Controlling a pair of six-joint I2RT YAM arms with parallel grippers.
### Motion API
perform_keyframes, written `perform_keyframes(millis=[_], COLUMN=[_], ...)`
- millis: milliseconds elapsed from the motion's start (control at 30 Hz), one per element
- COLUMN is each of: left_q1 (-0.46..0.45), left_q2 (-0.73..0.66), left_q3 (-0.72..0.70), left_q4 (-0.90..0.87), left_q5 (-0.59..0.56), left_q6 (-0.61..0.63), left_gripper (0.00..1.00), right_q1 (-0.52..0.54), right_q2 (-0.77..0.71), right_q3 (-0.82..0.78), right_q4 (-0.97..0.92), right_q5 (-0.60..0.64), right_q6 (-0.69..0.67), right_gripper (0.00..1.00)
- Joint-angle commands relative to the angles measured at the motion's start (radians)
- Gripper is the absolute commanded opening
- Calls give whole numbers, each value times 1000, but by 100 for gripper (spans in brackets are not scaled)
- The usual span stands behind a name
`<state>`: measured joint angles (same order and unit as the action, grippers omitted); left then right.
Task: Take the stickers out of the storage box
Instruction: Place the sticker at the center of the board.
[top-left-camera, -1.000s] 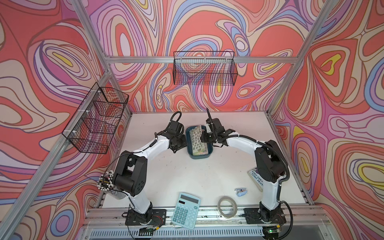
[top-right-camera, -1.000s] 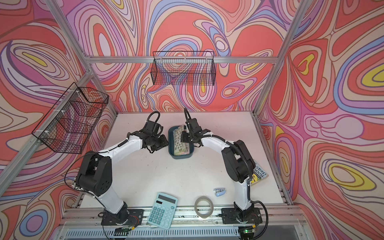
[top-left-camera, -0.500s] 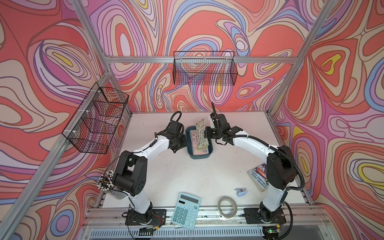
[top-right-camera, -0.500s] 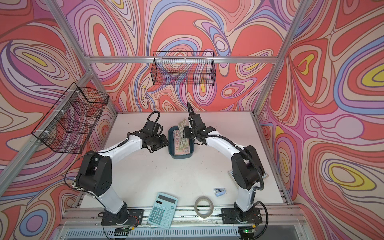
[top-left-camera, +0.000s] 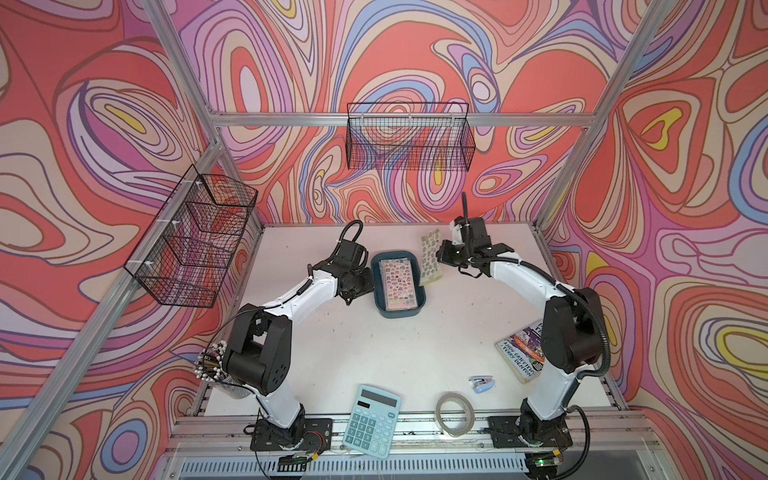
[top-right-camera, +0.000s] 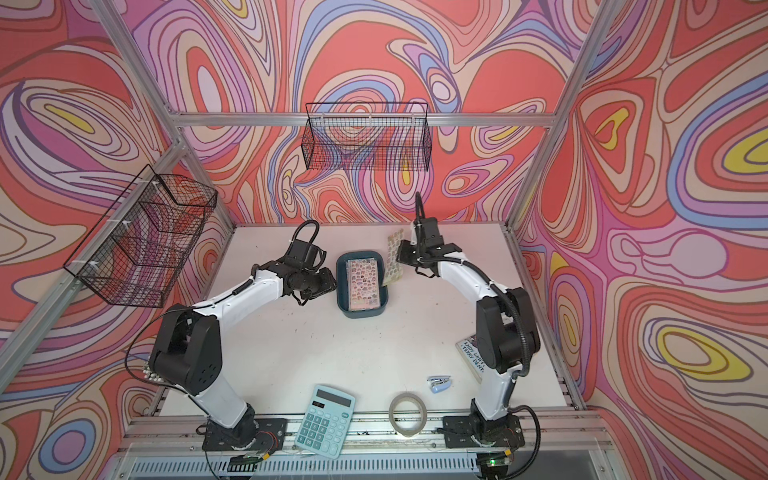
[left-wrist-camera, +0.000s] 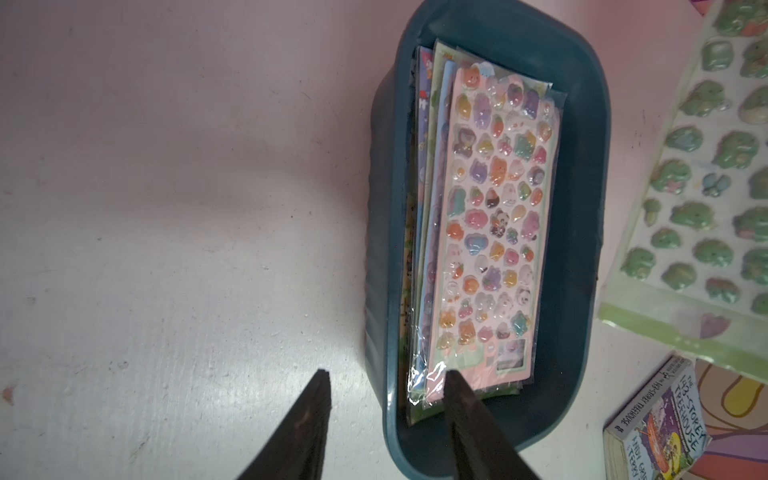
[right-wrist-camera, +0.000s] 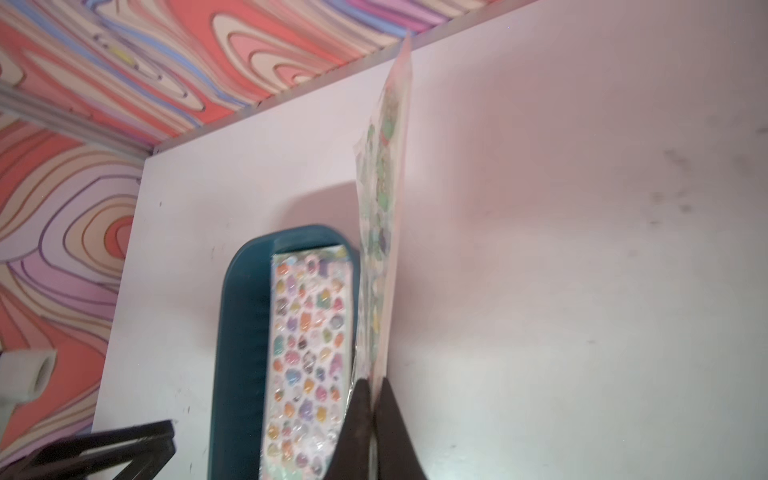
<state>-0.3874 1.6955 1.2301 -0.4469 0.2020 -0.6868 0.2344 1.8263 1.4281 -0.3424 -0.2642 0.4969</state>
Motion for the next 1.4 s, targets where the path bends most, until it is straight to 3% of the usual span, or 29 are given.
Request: perform_keyframes(millis=[0,167,467,533,633,700,733,900,1133,1200,1367], left_q1=[-4,-4,-4,-6,-4,-6,-5,-4,-6,-5,-5], left_q2=[-24,-8,-5,-5,-3,-2,-2,-10,-11,-13,-7], left_q3=[29,36,40,36,34,35,36,31,19,7,-8], left_q4=[-43,-42,-40,-38,-37,-40,-40,-41,-20,-5,11], left_q5=[-18,-4,7,7,5,7,5,-5,-3,2,10], left_q6=[24,24,17,13,12,11,11,7,-21,-32,-47], left_gripper=[49,49,51,51,52,52,52,52,52,53,53], right_q1=[-104,-214,-221,-221,-222,-219,-216,-60,222,277,347], right_q2=[-1,87,251,253,219,166,134,-2,70,121,227], right_q3=[-40,-45,17,18,20,11,13,80,207,239,285], right_q4=[57,104,90,75,42,34,21,-87,-189,-208,-236], right_q5=[-176,-228,-159,-131,-49,14,52,296,342,342,359], right_q6=[43,79,97,93,81,73,67,-56,-83,-70,-42], right_gripper=[0,0,1,19,35,56,60,53,20,21,37])
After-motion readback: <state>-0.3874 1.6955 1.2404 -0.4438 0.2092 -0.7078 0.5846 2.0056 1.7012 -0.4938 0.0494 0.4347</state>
